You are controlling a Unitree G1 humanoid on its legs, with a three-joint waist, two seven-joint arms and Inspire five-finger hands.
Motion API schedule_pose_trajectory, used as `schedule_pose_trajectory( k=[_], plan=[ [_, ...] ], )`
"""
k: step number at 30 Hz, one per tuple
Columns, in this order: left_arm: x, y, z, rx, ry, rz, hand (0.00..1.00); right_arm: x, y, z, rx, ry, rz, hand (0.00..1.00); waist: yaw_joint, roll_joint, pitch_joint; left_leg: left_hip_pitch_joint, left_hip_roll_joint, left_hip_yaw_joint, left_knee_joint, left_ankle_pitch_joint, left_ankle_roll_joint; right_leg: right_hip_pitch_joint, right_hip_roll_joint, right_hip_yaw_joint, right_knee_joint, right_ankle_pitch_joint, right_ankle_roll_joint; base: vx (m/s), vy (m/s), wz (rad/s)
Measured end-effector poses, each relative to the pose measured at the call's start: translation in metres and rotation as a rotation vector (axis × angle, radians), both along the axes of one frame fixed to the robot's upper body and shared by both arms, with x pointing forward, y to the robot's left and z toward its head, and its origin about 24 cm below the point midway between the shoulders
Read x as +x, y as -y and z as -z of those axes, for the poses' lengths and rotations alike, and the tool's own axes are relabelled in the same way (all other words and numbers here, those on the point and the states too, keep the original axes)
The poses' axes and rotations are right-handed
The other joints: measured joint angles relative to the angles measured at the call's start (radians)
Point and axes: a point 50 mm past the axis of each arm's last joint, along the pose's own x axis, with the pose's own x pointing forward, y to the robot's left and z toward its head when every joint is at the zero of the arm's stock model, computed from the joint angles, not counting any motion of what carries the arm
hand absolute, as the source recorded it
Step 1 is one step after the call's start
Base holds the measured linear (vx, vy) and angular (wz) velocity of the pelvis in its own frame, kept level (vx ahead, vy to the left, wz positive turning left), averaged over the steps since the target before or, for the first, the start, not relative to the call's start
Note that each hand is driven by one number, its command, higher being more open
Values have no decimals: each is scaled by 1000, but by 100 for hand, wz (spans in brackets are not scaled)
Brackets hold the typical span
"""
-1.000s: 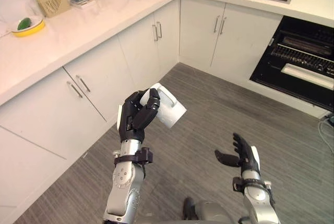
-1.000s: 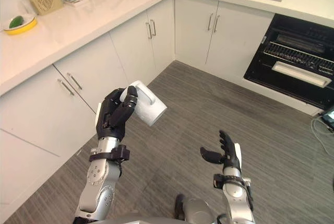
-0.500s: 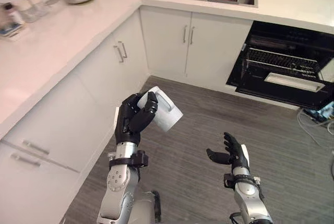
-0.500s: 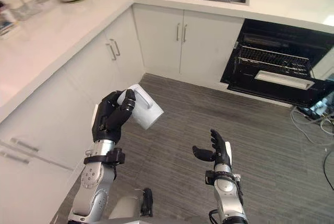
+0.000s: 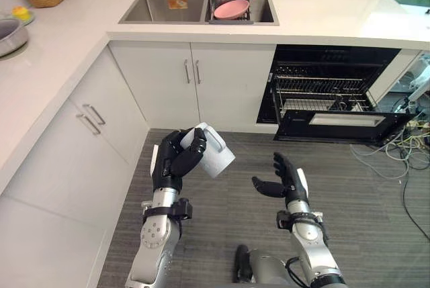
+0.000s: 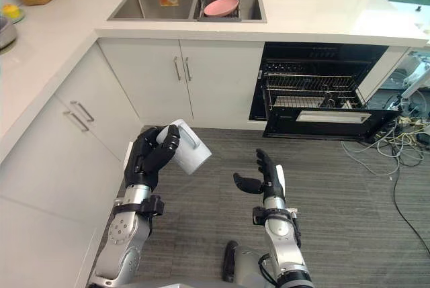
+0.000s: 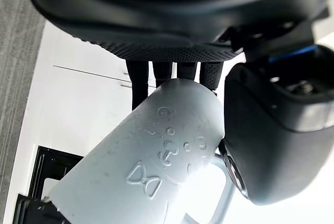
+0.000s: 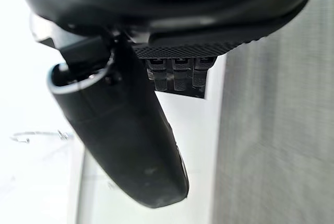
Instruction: Walk over to the sink, pick up the cup, carry it to the dishwasher, place the cup inside the dishwasher, then close the dishwasher door
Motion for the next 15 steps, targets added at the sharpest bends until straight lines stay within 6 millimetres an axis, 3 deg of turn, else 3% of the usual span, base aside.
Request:
schedule_pose_trajectory(
  k=[1, 3, 6, 8, 10, 11, 12, 14, 15],
  plan=[
    [-2, 2, 2, -1, -7, 7, 30, -1, 0, -6, 9, 32, 21, 90, 11, 0, 1, -56, 31, -9, 158, -2, 3, 92, 25, 27, -73, 0, 0, 645, -62, -61],
    [-3, 5, 2, -3, -8, 27, 30, 2, 4, -19, 7, 105, 50, 90, 15, -1, 1, -141, 43, -8, 247, -40, 24, 193, 31, 63, -150, 0, 0, 492, -5, -52],
    [-2, 4, 1, 3, 0, 27, 30, 8, 4, -33, 15, 179, 58, 90, 38, -4, 3, -264, 20, -9, 108, -108, 43, 275, 17, 148, -211, 0, 0, 405, 119, -77],
    [-2, 2, 0, 7, 2, 20, 30, 9, 3, -34, 20, 183, 62, 90, 45, -20, 14, -296, -48, -42, -123, -110, 39, 304, -25, 193, -216, -15, 19, 328, 210, -62],
    [-2, 1, -2, 12, 11, 9, 30, 9, 5, -35, 32, 187, 69, 90, 45, -19, 16, -307, -133, -162, -470, -21, 12, 339, -80, 250, -219, -74, 90, 451, 375, -68],
    [-2, 1, -3, 10, 17, 3, 30, 9, 5, -35, 36, 188, 70, 90, 46, -5, 17, -299, -136, -199, -555, 11, 5, 348, -79, 265, -219, -93, 115, 549, 533, -95],
    [-3, -1, -8, 8, 35, -12, 30, 8, 4, -34, 48, 182, 73, 90, 57, 2, 18, -283, -152, -222, -517, 150, -7, 381, -105, 308, -196, -176, 164, 391, 421, -88],
    [-4, -4, -11, 15, 46, -24, 30, 6, -1, -34, 64, 186, 62, 90, 59, -28, 16, -302, -185, -197, -426, 92, 48, 376, -147, 332, -156, -223, 167, 347, 352, -66],
    [-3, -5, -12, 19, 50, -34, 30, 6, -6, -36, 71, 195, 39, 90, 53, -44, 15, -308, -203, -166, -375, 34, 71, 338, -181, 351, -63, -229, 175, 371, 334, -48]
  ],
)
